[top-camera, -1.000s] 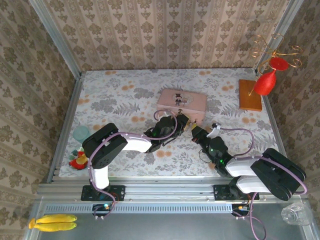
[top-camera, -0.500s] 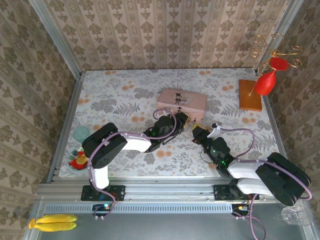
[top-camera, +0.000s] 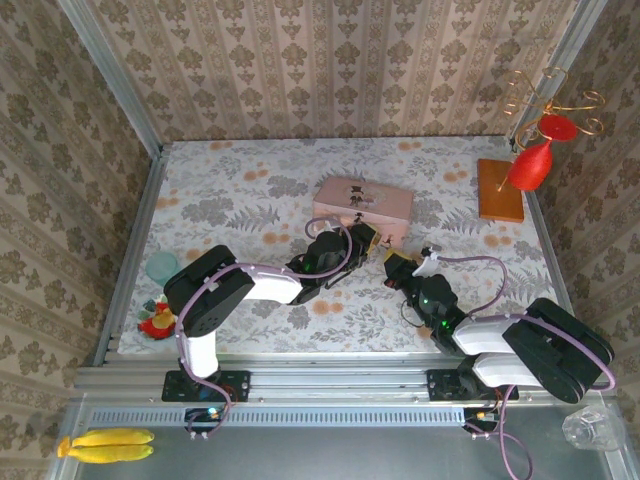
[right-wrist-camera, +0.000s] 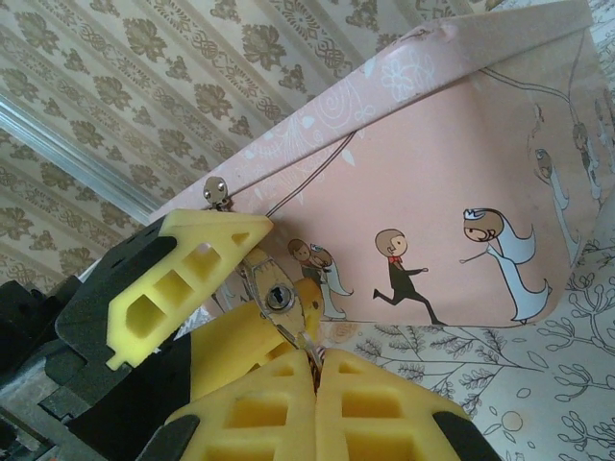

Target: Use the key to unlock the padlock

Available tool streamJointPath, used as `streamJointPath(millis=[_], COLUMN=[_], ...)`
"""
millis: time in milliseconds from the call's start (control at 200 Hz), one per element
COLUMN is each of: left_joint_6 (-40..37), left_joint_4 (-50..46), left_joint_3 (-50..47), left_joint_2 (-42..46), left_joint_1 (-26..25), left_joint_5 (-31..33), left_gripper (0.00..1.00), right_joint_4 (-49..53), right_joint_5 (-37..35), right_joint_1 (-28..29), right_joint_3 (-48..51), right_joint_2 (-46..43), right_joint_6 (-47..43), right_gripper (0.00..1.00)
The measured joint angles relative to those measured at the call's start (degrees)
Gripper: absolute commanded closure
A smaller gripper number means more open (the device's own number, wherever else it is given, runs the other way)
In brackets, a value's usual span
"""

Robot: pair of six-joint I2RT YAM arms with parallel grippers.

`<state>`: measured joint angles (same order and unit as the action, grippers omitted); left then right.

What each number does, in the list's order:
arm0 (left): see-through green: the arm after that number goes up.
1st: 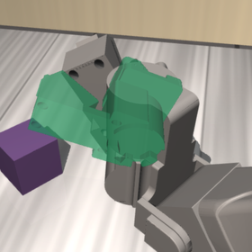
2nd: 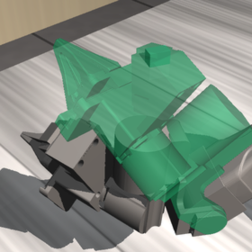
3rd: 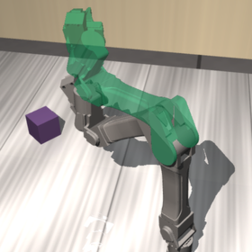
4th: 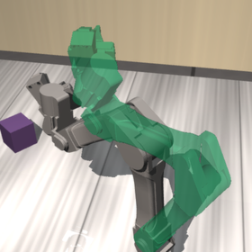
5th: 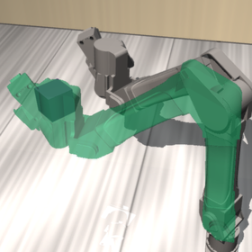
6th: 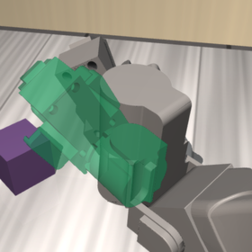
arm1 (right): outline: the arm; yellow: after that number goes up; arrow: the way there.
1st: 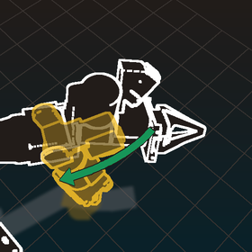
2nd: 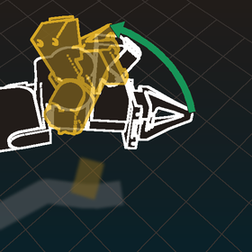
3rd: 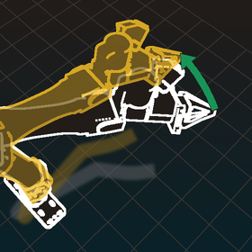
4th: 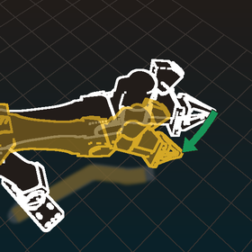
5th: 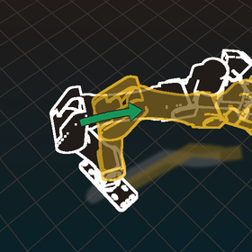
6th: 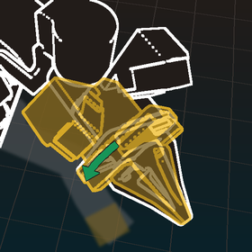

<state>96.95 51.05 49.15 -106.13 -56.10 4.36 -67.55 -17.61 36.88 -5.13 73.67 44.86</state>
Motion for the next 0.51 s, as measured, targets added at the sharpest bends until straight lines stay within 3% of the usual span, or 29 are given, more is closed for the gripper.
streamJointPath(millis=[505], left_joint_6=[0.59], left_joint_4=[0.00], left_joint_3=[-0.02], left_joint_2=[0.00], left_joint_1=[-0.50], left_joint_5=[0.00], left_gripper=[1.00], right_joint_4=[-1.25], right_joint_5=[0.00], right_joint_1=[-0.79], right_joint_3=[-0.52], right_joint_2=[1.36], right_joint_6=[-0.48], right_gripper=[1.00])
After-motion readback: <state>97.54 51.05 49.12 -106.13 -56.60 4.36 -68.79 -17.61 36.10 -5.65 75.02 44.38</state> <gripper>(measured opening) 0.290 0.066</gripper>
